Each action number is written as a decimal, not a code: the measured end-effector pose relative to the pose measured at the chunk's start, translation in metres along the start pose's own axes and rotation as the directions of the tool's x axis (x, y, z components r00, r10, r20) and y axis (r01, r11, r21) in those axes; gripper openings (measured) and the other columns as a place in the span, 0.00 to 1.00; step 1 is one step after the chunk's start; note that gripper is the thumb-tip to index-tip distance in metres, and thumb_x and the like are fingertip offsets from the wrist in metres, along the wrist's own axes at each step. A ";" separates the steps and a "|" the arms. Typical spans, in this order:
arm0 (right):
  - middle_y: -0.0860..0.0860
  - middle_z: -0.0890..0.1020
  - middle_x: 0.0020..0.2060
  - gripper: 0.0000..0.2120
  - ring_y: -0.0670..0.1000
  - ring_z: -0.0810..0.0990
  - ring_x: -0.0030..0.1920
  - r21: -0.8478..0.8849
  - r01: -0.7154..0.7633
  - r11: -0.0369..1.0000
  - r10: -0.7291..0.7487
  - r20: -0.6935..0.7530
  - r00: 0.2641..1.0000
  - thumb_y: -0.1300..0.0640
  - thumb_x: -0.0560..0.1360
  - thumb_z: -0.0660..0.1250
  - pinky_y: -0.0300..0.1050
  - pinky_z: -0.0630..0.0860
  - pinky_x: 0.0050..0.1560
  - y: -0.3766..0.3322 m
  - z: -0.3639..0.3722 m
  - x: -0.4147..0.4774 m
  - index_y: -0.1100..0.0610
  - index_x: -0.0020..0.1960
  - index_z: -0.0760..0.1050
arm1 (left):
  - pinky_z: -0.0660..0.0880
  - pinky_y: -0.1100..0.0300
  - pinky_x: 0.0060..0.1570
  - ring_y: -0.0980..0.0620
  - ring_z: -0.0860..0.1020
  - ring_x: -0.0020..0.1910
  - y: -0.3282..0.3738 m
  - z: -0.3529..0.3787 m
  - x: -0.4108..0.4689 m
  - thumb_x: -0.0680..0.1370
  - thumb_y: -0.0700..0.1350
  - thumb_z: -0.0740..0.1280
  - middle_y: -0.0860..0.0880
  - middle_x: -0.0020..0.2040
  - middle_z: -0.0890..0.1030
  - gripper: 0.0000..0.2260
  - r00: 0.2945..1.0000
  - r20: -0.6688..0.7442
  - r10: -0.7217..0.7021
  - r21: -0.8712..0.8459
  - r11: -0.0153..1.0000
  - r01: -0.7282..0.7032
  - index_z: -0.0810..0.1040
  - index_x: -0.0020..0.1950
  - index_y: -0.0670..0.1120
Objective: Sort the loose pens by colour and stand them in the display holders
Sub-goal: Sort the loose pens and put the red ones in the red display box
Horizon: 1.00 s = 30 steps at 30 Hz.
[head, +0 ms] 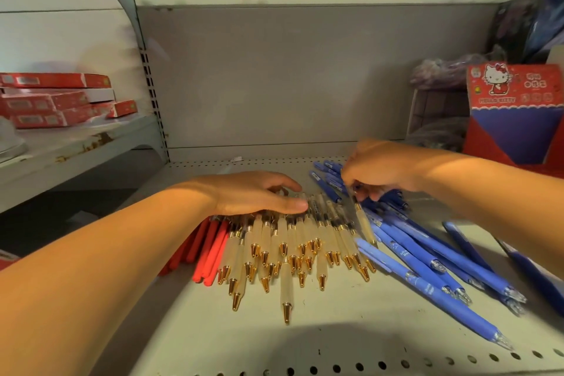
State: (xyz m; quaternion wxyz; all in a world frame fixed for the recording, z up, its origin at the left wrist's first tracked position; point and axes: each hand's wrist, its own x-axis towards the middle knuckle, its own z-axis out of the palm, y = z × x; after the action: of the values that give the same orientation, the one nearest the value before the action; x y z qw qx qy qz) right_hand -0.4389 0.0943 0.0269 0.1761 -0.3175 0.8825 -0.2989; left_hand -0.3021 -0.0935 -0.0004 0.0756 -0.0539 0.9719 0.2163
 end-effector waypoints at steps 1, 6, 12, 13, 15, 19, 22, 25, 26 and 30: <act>0.53 0.79 0.28 0.04 0.45 0.78 0.23 0.026 0.024 0.999 -0.023 -0.028 0.999 0.66 0.76 0.64 0.36 0.74 0.25 -0.001 -0.002 0.000 0.64 0.44 0.77 | 0.62 0.53 0.70 0.56 0.65 0.69 0.000 0.001 0.002 0.62 0.80 0.56 0.58 0.74 0.66 0.43 1.000 -0.012 -0.008 -0.009 1.000 0.008 0.63 0.74 0.62; 0.56 0.80 0.31 0.02 0.47 0.80 0.27 0.306 0.075 0.949 -0.101 0.069 0.993 0.70 0.75 0.65 0.35 0.76 0.29 -0.011 0.012 -0.001 0.67 0.46 0.76 | 0.60 0.56 0.68 0.55 0.66 0.70 0.000 0.007 0.011 0.66 0.78 0.51 0.55 0.74 0.68 0.41 0.996 -0.084 -0.034 -0.058 0.998 0.029 0.64 0.74 0.59; 0.58 0.82 0.41 0.06 0.48 0.85 0.36 0.487 0.087 0.869 -0.147 0.087 0.985 0.69 0.75 0.67 0.41 0.83 0.41 -0.026 0.045 -0.004 0.64 0.51 0.75 | 0.48 0.61 0.65 0.57 0.55 0.75 0.005 0.013 0.013 0.76 0.70 0.46 0.55 0.80 0.57 0.33 0.992 -0.128 0.002 -0.223 0.974 -0.030 0.54 0.79 0.59; 0.58 0.82 0.43 0.06 0.48 0.86 0.39 0.412 0.100 0.906 -0.135 0.057 0.989 0.68 0.76 0.67 0.42 0.83 0.45 -0.029 0.045 -0.005 0.62 0.52 0.76 | 0.48 0.61 0.65 0.58 0.55 0.75 0.006 0.014 0.012 0.77 0.70 0.47 0.55 0.80 0.57 0.32 0.991 -0.133 0.009 -0.230 0.972 -0.040 0.55 0.79 0.60; 0.55 0.83 0.45 0.06 0.49 0.86 0.44 0.219 0.150 0.964 -0.155 0.005 0.988 0.64 0.76 0.69 0.46 0.83 0.50 -0.032 0.044 -0.012 0.57 0.52 0.77 | 0.50 0.59 0.67 0.55 0.57 0.76 0.007 0.014 0.012 0.78 0.69 0.48 0.56 0.79 0.60 0.29 0.991 -0.137 -0.004 -0.177 0.984 -0.021 0.58 0.78 0.61; 0.43 0.80 0.56 0.29 0.44 0.81 0.53 -0.180 0.415 0.892 -0.399 0.119 0.909 0.40 0.72 0.70 0.46 0.81 0.54 -0.016 0.043 -0.053 0.38 0.67 0.61 | 0.62 0.62 0.58 0.56 0.69 0.69 0.014 0.015 0.010 0.81 0.63 0.56 0.59 0.71 0.72 0.19 0.990 -0.139 -0.015 -0.070 0.998 0.005 0.70 0.70 0.63; 0.32 0.67 0.68 0.52 0.33 0.68 0.65 -0.247 0.534 0.809 -0.492 0.214 0.844 0.23 0.57 0.70 0.31 0.68 0.57 -0.002 0.057 -0.092 0.26 0.71 0.41 | 0.65 0.65 0.52 0.55 0.73 0.65 0.015 0.016 0.009 0.82 0.56 0.61 0.56 0.68 0.75 0.17 0.984 -0.174 -0.034 -0.087 0.996 0.019 0.73 0.70 0.57; 0.30 0.44 0.74 0.65 0.28 0.42 0.68 -0.349 0.540 0.766 -0.485 0.238 0.842 0.19 0.51 0.68 0.32 0.55 0.58 0.001 0.071 -0.106 0.28 0.67 0.23 | 0.63 0.69 0.52 0.50 0.71 0.69 0.015 0.017 0.010 0.84 0.48 0.59 0.48 0.72 0.73 0.18 0.978 -0.203 -0.052 -0.016 0.999 0.050 0.70 0.74 0.49; 0.29 0.41 0.74 0.65 0.31 0.44 0.70 -0.359 0.538 0.762 -0.479 0.247 0.842 0.19 0.52 0.68 0.33 0.54 0.60 0.000 0.073 -0.107 0.29 0.67 0.21 | 0.62 0.70 0.51 0.49 0.69 0.70 0.016 0.017 0.010 0.84 0.46 0.59 0.48 0.73 0.71 0.18 0.977 -0.207 -0.054 -0.015 0.999 0.052 0.68 0.75 0.48; 0.35 0.48 0.77 0.64 0.42 0.60 0.73 -0.394 0.533 0.749 -0.499 0.192 0.845 0.21 0.56 0.68 0.36 0.59 0.65 -0.001 0.075 -0.099 0.35 0.70 0.23 | 0.64 0.60 0.63 0.45 0.69 0.70 0.020 0.017 0.006 0.85 0.47 0.54 0.42 0.72 0.72 0.19 0.975 -0.194 -0.112 -0.003 0.994 0.113 0.68 0.74 0.42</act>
State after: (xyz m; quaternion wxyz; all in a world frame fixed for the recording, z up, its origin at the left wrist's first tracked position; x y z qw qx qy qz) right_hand -0.3280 0.1282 -0.0173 0.0447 -0.5906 0.7967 -0.1203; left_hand -0.3087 -0.0691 -0.0083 -0.0070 -0.1292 0.9709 0.2017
